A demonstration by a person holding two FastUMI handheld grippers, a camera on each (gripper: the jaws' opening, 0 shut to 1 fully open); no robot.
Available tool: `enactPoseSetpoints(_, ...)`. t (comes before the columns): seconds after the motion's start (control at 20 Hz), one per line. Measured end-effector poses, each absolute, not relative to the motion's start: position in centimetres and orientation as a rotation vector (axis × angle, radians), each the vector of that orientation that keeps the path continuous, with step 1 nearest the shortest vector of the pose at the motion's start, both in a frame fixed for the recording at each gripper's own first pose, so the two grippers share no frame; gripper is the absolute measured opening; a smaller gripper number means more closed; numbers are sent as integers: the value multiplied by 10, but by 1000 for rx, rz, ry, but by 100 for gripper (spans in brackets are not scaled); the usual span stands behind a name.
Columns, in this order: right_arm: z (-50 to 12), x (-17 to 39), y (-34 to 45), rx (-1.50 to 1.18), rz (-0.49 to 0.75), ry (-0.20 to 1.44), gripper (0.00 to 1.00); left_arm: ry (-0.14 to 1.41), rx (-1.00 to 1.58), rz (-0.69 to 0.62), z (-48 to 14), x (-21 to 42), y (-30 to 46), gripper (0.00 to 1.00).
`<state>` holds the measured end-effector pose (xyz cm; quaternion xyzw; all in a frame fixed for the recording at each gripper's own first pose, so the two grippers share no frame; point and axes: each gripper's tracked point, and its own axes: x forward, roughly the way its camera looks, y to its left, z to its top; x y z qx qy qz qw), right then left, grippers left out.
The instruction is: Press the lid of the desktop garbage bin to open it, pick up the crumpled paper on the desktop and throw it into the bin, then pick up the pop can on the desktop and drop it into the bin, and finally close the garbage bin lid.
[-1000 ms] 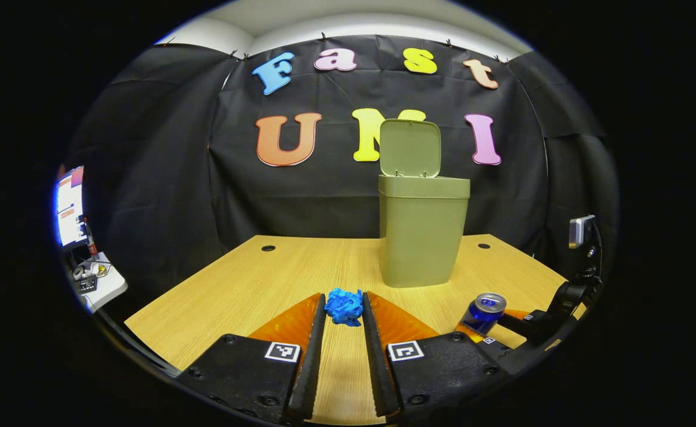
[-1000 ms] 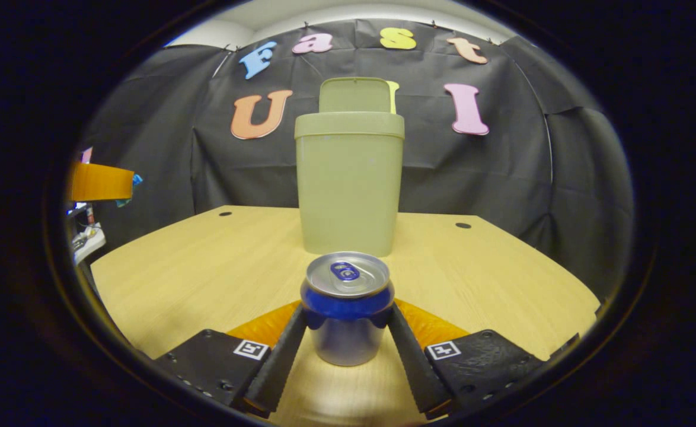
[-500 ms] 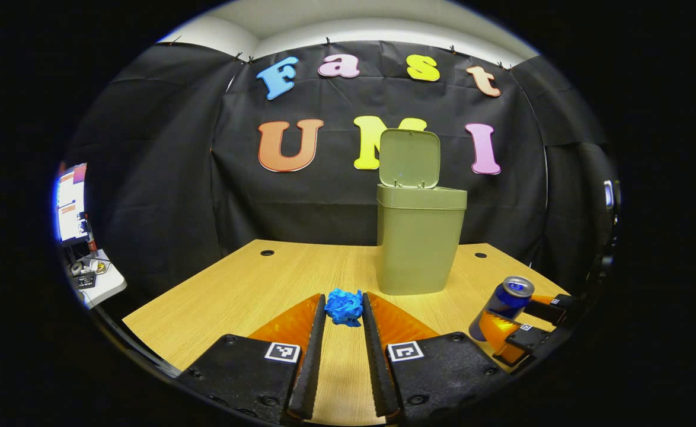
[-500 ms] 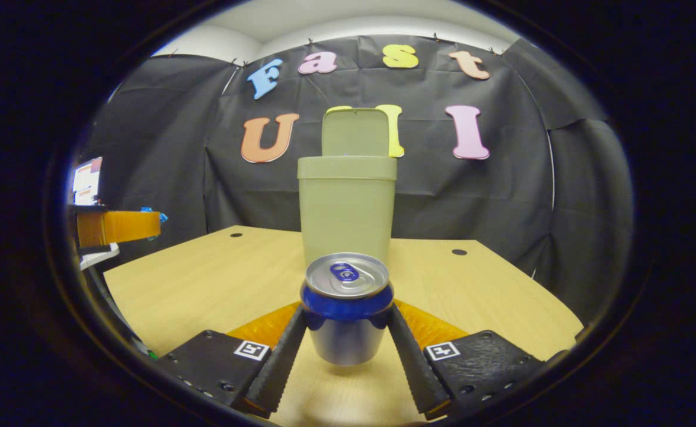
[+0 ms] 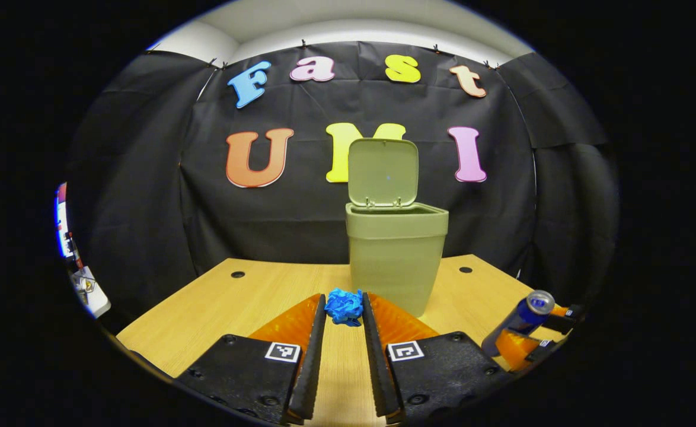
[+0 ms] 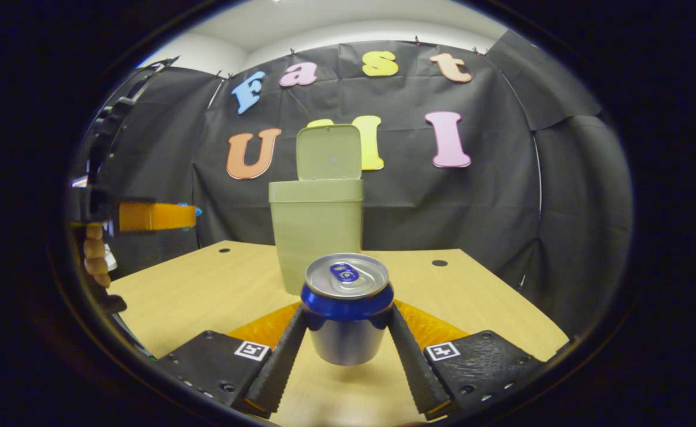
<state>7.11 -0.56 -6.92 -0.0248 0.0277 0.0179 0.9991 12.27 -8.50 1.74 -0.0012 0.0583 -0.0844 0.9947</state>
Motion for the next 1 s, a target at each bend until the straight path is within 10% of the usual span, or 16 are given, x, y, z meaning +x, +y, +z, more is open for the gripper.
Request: enactPoseSetpoints(1.0,-90,79,-23,-33,38,113,82,-25,5,-268,164,359,-190,40)
